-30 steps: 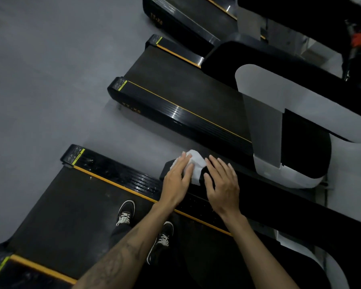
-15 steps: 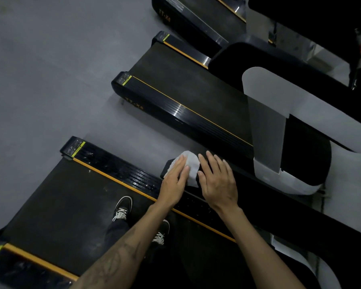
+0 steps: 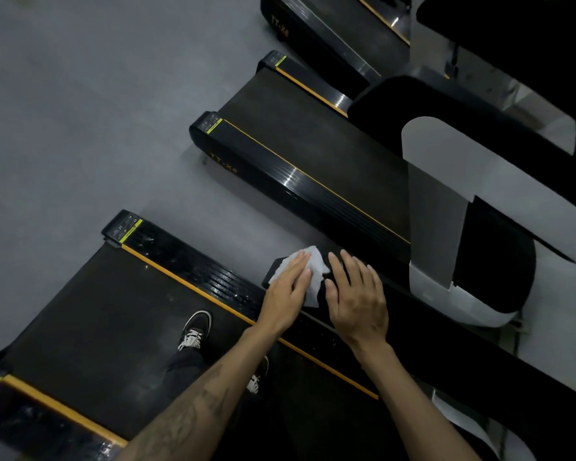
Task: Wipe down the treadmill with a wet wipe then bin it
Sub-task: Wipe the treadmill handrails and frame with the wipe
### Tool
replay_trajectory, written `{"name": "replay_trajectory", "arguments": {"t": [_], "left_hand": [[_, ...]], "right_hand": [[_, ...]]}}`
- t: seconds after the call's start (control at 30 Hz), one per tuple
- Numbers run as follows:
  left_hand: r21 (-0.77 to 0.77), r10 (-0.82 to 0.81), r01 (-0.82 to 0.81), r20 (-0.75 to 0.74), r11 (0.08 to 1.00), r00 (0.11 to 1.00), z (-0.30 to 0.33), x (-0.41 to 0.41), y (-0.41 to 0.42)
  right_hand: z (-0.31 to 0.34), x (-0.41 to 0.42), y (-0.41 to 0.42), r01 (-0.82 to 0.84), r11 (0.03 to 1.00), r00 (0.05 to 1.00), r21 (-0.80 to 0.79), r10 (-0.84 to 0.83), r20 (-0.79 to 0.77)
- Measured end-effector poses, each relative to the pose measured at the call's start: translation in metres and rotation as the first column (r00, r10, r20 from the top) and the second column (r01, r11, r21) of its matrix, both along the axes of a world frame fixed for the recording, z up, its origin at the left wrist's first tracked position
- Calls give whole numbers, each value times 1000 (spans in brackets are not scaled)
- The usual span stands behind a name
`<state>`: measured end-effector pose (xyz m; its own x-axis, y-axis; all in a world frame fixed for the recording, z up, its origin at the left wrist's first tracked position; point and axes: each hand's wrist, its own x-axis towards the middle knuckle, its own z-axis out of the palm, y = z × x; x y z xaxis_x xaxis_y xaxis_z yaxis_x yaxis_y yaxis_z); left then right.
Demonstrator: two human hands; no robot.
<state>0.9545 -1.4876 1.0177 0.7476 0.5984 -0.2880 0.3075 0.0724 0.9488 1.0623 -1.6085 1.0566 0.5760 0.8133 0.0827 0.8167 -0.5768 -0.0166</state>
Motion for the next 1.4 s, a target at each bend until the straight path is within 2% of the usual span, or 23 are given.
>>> {"name": "replay_trajectory", "arguments": {"t": [0.13, 0.27, 0.43, 0.57, 0.67, 0.77, 0.93, 1.17, 1.23, 1.33, 1.4], "left_hand": [[-63, 54, -62, -130, 996, 990, -16, -9, 3], [-51, 154, -153, 15, 987, 988, -12, -24, -21], [4, 116, -117, 102, 993, 988, 11, -7, -27], [-39, 94, -94, -12, 995, 996, -2, -2, -12], [-120, 159, -173, -114, 978, 981, -1, -5, -16], [-77, 192, -196, -55, 978, 980, 11, -7, -38], [7, 131, -131, 47, 991, 990, 7, -1, -27], [-150, 17, -47, -194, 988, 981, -33, -13, 1], [-144, 49, -75, -177, 987, 983, -33, -20, -6], [-142, 106, -113, -52, 983, 993, -25, -18, -14], [-157, 93, -96, -26, 983, 995, -21, -11, -10]], "right_hand": [[1, 1, 1, -7, 1000, 1000, -9, 7, 2], [1, 1, 2, -15, 999, 1000, 34, 16, -17], [0, 1, 0, -14, 998, 999, 54, 16, -33], [0, 1, 1, -19, 998, 1000, 56, 20, -19], [0, 0, 1, -20, 999, 1000, 41, 19, 4], [0, 1, 1, -20, 999, 1000, 30, 20, 11], [0, 3, 5, -31, 999, 1000, 8, 31, 4], [-2, 1, 19, -78, 995, 996, -63, 81, 44], [-2, 1, 17, -79, 995, 995, -56, 82, 50], [-1, 2, 18, -82, 995, 995, -62, 85, 50], [-1, 1, 18, -83, 994, 995, -66, 86, 50]]}}
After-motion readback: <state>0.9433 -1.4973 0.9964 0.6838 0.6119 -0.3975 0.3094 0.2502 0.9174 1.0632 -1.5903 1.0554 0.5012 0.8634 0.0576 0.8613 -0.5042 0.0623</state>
